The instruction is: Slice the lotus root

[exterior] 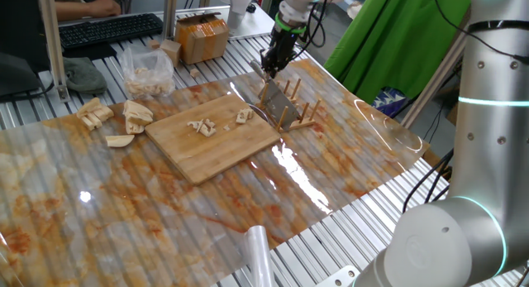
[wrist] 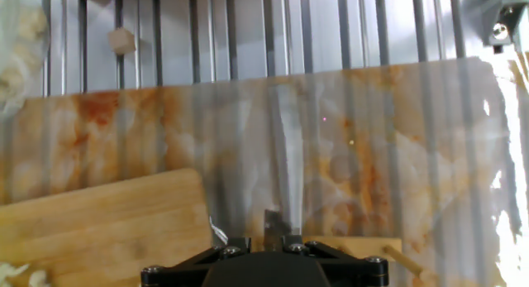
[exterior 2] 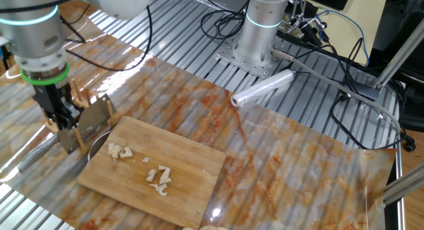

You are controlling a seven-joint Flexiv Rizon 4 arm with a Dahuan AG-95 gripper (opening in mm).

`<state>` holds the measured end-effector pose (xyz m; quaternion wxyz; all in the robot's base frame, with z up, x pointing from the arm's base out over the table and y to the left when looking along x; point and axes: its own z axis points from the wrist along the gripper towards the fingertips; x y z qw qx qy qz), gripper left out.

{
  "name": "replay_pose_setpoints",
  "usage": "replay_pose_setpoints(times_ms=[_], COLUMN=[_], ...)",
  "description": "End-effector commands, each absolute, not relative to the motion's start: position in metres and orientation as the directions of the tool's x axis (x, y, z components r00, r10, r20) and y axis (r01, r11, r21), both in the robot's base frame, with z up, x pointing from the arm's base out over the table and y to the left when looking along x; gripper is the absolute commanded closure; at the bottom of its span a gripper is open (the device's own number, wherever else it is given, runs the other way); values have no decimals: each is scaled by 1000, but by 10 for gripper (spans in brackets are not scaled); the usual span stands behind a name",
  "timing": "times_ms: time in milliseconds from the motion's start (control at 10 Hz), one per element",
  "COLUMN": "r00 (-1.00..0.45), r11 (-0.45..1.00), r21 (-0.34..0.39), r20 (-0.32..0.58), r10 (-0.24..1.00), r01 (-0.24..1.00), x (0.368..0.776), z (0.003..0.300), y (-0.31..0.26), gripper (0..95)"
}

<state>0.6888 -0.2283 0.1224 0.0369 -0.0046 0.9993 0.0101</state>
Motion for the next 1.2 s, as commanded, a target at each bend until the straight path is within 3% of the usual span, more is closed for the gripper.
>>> replay_pose_setpoints(times_ms=[100, 400, 1000, 1100, 1200], r00=[-1000, -1000, -998, -997, -993], r11=[1000, 999, 999, 997, 994], r21=[30, 29, 31, 35, 44], r20=[-20, 7, 41, 45, 67], r10=[-6, -30, -45, -70, -102], r01=[-7, -30, -43, -68, -99], x=[682, 664, 630, 630, 631], z=[140, 145, 123, 120, 118], y=[-213, -184, -138, -132, -128], gripper=[760, 760, 760, 950, 950])
